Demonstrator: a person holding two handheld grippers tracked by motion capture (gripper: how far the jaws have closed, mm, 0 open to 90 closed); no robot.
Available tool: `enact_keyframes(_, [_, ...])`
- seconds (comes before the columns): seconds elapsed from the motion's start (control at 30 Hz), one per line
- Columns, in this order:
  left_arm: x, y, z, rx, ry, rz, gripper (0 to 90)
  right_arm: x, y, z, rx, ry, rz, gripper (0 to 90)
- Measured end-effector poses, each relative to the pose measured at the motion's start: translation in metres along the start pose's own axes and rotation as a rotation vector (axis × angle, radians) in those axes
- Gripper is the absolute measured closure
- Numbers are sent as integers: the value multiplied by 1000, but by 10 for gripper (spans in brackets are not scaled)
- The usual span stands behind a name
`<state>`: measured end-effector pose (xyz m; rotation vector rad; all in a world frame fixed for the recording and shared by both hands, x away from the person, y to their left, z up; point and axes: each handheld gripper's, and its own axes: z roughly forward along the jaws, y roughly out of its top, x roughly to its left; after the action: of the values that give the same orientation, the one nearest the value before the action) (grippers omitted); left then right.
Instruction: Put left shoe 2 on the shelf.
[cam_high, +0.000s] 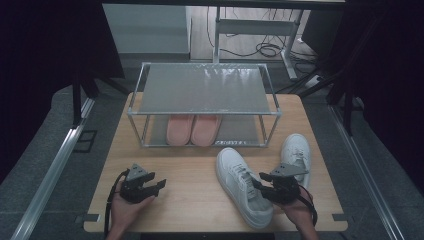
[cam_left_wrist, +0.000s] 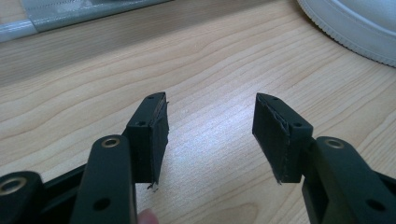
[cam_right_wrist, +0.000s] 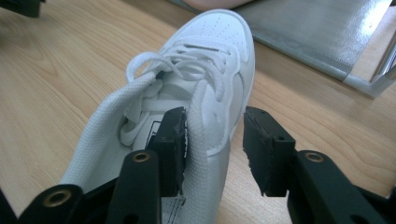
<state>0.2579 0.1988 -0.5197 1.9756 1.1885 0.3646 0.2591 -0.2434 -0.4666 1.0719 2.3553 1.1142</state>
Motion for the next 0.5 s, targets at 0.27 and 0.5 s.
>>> enact_keyframes(0.27, [0, 0, -1, -5, -3, -3, 462, 12, 5, 17, 70, -70, -42, 661])
enact_keyframes(0.5, [1, 0, -1, -7, -3, -5, 462, 13, 5, 23, 87, -106, -16, 730])
